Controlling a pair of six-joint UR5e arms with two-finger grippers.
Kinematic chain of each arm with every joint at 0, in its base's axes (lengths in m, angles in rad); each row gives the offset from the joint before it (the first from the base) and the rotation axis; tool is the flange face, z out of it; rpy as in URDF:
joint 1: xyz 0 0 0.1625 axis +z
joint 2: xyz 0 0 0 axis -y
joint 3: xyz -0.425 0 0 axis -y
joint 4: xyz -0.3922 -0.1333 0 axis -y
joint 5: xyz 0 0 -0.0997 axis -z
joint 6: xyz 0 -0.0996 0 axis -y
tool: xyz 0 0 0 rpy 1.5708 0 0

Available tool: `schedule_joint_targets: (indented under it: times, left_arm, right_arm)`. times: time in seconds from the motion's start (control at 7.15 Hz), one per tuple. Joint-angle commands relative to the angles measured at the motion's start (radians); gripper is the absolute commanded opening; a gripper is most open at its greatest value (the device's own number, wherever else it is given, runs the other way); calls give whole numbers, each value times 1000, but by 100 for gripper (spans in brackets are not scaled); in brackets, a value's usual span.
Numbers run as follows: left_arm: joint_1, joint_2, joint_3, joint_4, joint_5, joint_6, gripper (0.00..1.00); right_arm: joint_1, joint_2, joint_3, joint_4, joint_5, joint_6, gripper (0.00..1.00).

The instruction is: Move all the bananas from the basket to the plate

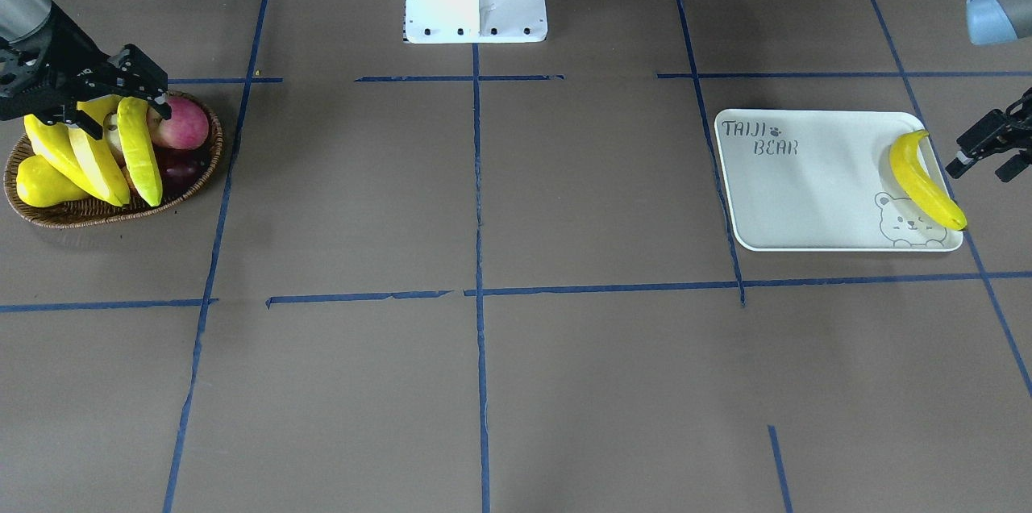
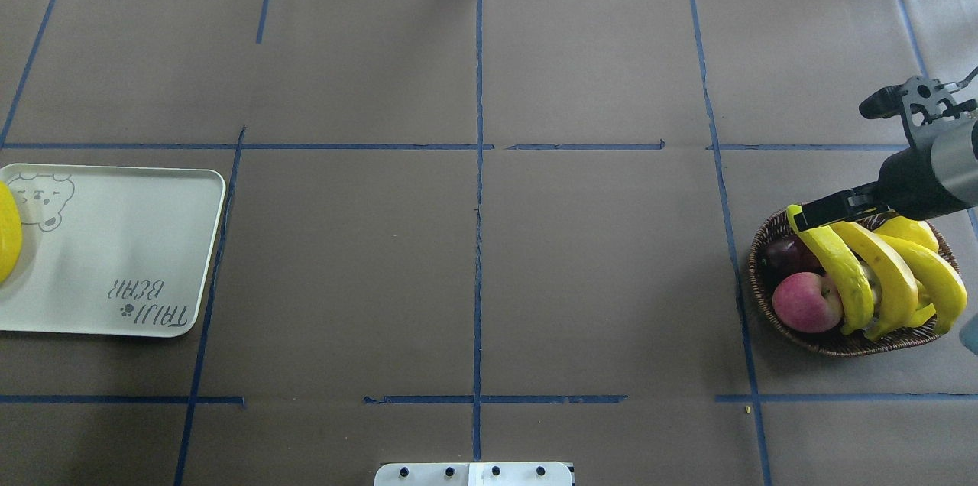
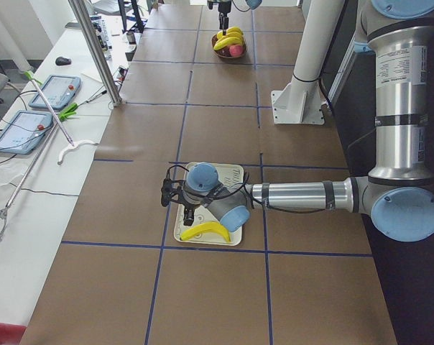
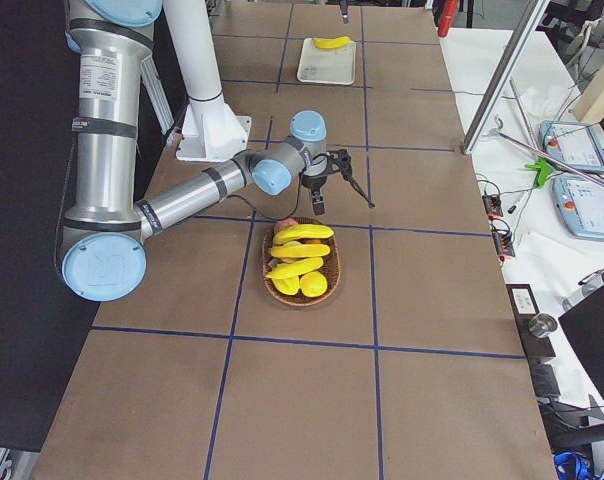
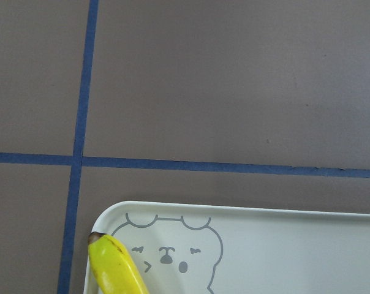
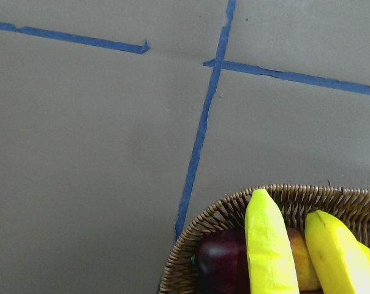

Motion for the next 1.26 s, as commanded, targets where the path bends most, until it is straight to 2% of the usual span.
schedule_joint_targets:
  times: [0.0, 0.14, 0.7, 0.98, 1.12]
  left_arm:
    - [0, 1, 0, -2, -2, -15, 100]
    - [0, 1, 0, -2, -2, -15, 100]
    - [0, 1, 5, -2, 0, -16, 100]
    - [0, 1, 5, -2, 0, -15, 100]
    - [0, 1, 5, -2, 0, -15, 100]
  right_arm:
    - [-100, -94, 0, 53, -117, 7, 92]
    - [-139, -101, -3, 53, -154, 5, 87]
    - [-155, -119, -13, 53, -166, 5, 71]
    - [-155, -122, -20, 51, -166, 5, 50]
    - [-155, -122, -23, 51, -166, 5, 31]
